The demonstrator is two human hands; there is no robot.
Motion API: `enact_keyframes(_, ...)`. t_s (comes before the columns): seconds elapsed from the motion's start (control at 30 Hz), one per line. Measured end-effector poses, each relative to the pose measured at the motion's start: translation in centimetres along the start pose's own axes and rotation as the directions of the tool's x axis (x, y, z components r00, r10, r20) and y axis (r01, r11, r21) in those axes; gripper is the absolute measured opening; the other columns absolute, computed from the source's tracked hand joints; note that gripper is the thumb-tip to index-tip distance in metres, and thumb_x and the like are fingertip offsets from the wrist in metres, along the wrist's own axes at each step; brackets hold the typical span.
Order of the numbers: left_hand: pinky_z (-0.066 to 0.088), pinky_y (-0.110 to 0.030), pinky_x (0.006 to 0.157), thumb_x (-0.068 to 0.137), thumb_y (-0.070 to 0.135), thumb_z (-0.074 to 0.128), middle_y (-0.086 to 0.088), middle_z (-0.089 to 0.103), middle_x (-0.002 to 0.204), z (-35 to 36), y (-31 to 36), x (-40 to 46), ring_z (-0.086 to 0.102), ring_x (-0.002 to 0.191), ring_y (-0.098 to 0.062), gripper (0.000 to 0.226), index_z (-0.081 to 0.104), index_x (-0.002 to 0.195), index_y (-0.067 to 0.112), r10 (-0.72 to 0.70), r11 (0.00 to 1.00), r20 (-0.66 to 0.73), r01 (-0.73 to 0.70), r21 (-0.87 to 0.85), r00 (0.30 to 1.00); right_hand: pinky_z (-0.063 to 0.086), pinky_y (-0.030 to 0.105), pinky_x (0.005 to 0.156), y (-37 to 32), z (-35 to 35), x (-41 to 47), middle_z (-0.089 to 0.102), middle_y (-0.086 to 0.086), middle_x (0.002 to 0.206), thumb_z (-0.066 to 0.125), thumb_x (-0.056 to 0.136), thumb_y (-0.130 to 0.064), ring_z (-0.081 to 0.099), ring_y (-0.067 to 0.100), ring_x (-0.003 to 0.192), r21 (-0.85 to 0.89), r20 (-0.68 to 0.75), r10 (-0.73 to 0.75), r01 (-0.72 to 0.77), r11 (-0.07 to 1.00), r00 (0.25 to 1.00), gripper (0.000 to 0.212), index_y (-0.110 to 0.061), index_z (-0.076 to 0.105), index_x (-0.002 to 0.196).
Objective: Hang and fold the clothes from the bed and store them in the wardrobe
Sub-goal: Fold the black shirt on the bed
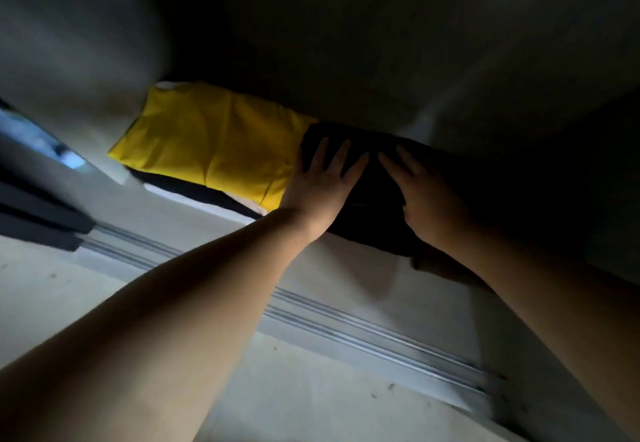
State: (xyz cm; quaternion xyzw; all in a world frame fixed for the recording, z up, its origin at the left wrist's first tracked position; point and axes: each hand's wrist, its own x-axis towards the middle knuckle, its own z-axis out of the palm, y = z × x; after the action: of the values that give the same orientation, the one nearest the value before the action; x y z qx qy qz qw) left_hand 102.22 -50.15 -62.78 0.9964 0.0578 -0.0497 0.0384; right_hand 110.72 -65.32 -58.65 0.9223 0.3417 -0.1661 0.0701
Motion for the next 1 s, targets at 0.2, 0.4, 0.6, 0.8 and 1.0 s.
enact_keyframes(0.2,0.002,-0.058,0.116,0.094,0.015,0.046,-0.004,-0.011,0.162,10.2,-1.8,2.1,-0.009,0.149,-0.031,0.086,-0.015,0.152,0.030,-0.038,0.997,-0.025,0.039,0.065,0.999,0.015,0.071,0.109,-2.1,10.0,3.7,-0.019,0.000,0.162,0.032,0.096,-0.012,-0.008,0.043,0.147,-0.037,-0.072,0.135,-0.138,0.990,0.988,0.074,-0.036,-0.008,0.153)
enact_keyframes(0.4,0.003,-0.055,0.117,0.094,0.012,0.045,-0.002,-0.021,0.160,9.0,-1.4,2.2,-0.016,0.148,-0.026,0.087,-0.019,0.151,0.031,-0.017,0.998,0.162,0.007,0.063,0.987,0.012,0.070,0.111,-1.2,9.6,4.1,-0.035,-0.003,0.155,0.053,0.093,-0.018,-0.019,0.043,0.145,-0.001,0.167,0.149,-0.151,0.989,0.975,0.095,-0.037,-0.021,0.149)
enact_keyframes(0.6,0.004,-0.052,0.117,0.095,0.015,0.046,-0.005,-0.011,0.162,2.8,-0.9,-1.8,-0.010,0.149,-0.023,0.080,-0.008,0.154,0.024,0.030,1.000,0.185,-0.031,0.004,0.982,0.004,0.065,0.114,-3.7,4.1,1.2,-0.023,0.001,0.160,0.049,0.097,-0.036,-0.014,0.040,0.147,-0.028,0.304,0.123,-0.121,0.992,0.945,0.082,-0.039,-0.011,0.152)
enact_keyframes(0.8,0.009,-0.053,0.118,0.097,0.013,0.042,-0.009,0.005,0.162,-2.9,-3.3,-12.0,0.003,0.150,-0.025,0.072,-0.001,0.155,0.020,-0.047,0.997,0.283,0.062,-0.042,0.958,0.015,0.058,0.115,-10.3,0.3,-6.5,-0.006,0.007,0.163,0.045,0.098,-0.028,0.000,0.032,0.149,-0.050,0.319,0.019,-0.003,0.999,0.947,0.072,-0.027,0.000,0.155)
enact_keyframes(1.0,0.027,-0.047,0.112,0.095,0.012,0.047,-0.012,0.041,0.146,-13.1,-5.7,-20.2,0.037,0.136,-0.029,0.057,0.026,0.149,0.015,-0.119,0.988,0.398,0.146,-0.039,0.910,0.025,0.049,0.113,-17.4,-8.1,-13.5,0.009,0.009,0.160,0.041,0.099,-0.028,0.018,0.032,0.145,0.003,0.367,0.009,-0.010,1.000,0.930,0.062,-0.020,0.013,0.154)
